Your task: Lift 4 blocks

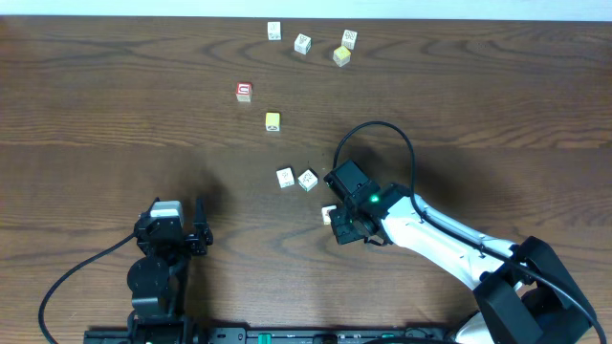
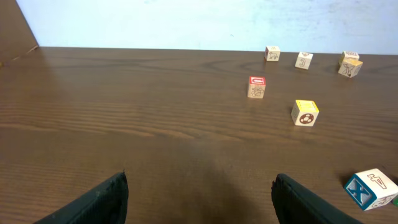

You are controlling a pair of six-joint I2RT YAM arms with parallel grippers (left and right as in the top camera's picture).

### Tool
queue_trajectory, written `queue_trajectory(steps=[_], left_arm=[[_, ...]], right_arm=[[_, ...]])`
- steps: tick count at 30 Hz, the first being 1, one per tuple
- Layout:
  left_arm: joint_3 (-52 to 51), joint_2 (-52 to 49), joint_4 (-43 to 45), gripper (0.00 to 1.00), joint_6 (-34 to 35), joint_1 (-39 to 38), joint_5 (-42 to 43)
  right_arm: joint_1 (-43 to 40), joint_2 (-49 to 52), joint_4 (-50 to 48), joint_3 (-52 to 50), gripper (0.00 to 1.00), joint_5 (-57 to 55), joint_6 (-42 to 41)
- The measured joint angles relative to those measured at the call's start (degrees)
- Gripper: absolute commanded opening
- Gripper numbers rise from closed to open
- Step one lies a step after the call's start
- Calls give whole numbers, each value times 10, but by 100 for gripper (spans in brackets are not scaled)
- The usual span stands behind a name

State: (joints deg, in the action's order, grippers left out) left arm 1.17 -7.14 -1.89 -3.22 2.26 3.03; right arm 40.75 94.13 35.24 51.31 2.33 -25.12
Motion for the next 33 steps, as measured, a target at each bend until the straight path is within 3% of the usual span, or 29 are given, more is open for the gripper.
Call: queue_trajectory(steps=[11,33], left_arm=[[0,0,0,74,0,0,0],[0,0,0,74,0,0,0]], right_arm=[[0,0,49,0,1,-23,0],[0,0,0,0,1,-93,-1]])
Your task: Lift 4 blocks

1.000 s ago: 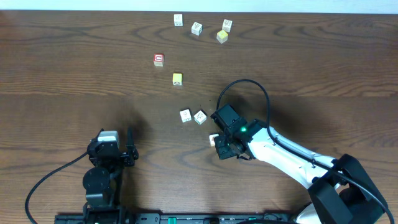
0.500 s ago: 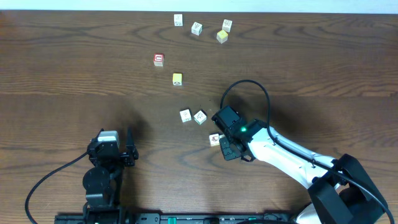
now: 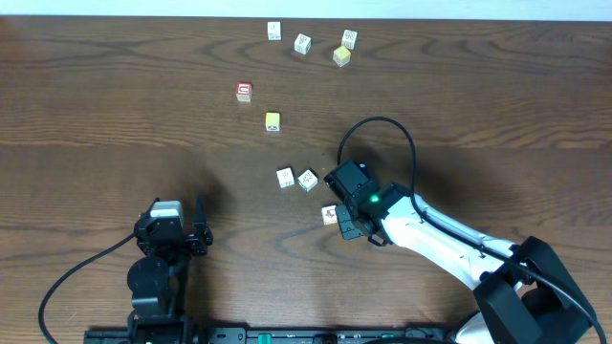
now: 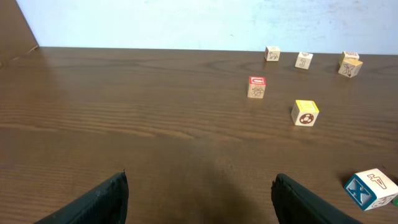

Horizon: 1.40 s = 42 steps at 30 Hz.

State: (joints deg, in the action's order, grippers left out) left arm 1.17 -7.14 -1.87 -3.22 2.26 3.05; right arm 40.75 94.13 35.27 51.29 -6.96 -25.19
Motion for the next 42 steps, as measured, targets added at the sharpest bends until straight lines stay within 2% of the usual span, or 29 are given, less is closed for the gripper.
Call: queue_trajectory(steps=[30,42], left_arm=[[0,0,0,74,0,0,0],[0,0,0,74,0,0,0]], right_arm=[[0,0,0,0,1,21,-5],[2,0,60,0,1,30,-17]])
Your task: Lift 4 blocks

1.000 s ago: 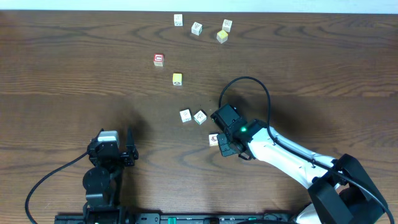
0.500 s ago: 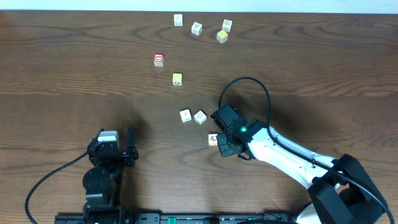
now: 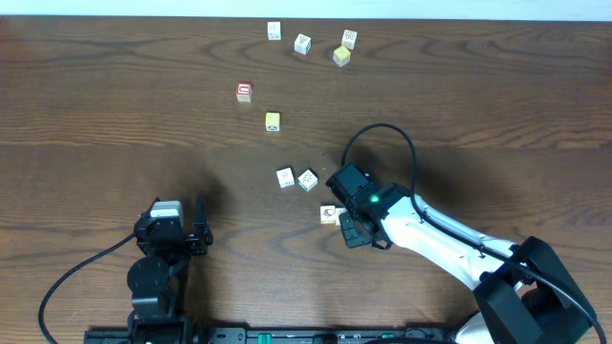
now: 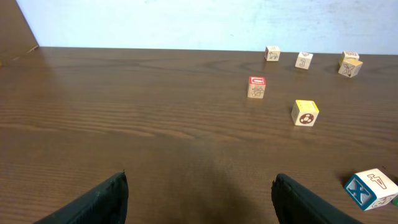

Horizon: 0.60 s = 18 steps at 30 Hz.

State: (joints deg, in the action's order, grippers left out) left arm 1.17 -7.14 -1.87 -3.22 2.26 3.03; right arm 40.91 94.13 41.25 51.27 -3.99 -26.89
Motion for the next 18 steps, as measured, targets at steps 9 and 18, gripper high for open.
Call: queue_trajectory(steps=[9,18], left_arm=[[0,0,0,74,0,0,0],[0,0,0,74,0,0,0]], right_arm=[[12,0,-16,0,1,45,-14],[12,0,-36,0,1,56,-26]])
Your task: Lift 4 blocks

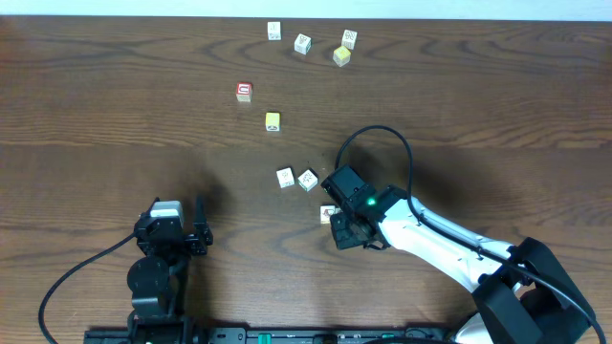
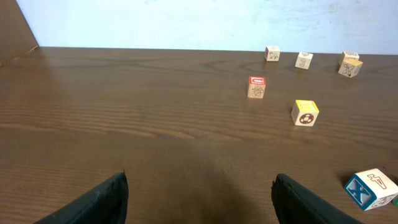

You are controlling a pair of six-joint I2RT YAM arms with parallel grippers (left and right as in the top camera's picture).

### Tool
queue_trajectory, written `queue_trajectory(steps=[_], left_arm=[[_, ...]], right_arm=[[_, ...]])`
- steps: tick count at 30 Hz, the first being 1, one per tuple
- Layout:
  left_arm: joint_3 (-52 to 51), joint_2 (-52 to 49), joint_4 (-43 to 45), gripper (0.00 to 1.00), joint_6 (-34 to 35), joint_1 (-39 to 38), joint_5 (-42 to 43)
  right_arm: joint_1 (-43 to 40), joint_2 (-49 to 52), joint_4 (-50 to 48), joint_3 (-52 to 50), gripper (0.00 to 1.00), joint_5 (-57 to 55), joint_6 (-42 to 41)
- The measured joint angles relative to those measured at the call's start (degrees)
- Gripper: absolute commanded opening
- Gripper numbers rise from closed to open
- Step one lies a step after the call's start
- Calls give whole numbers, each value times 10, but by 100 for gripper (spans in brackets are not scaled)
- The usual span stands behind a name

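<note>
Several small lettered blocks lie scattered on the dark wooden table [image 1: 115, 96]. One block [image 1: 328, 213] lies on the table against the left side of my right gripper [image 1: 342, 229], whose fingers are hidden under its black head. Two more blocks [image 1: 285, 177] [image 1: 307, 179] sit just above it. My left gripper [image 2: 200, 177] stands open over bare wood at the near left, with nothing between its fingers. In the left wrist view a blue-X block [image 2: 372, 188] lies to the right of its right finger.
A red-topped block [image 1: 244, 91] and a yellow-topped block [image 1: 273, 120] lie mid-table. Several more blocks [image 1: 302, 43] sit near the far edge. The right arm's black cable [image 1: 382, 134] loops above its wrist.
My right gripper head has shifted a little to the left and now partly covers the nearest block's right edge. The block rests in the same spot. The left arm has not moved.
My right gripper head first lay against the nearest block, partly covering it. Then it stood slightly to the right with the block fully in view, and stayed so. Now it is close against the block again. No block has changed place.
</note>
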State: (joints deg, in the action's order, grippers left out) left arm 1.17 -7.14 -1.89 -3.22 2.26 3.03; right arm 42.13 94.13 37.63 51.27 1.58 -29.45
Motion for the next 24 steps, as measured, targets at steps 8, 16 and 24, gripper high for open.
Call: queue_trajectory(steps=[8,16,24], left_arm=[[0,0,0,74,0,0,0],[0,0,0,74,0,0,0],[0,0,0,74,0,0,0]], right_arm=[[0,0,-17,0,1,2,-1],[0,0,-18,0,1,-1,-1],[0,0,-21,0,1,-3,-1]])
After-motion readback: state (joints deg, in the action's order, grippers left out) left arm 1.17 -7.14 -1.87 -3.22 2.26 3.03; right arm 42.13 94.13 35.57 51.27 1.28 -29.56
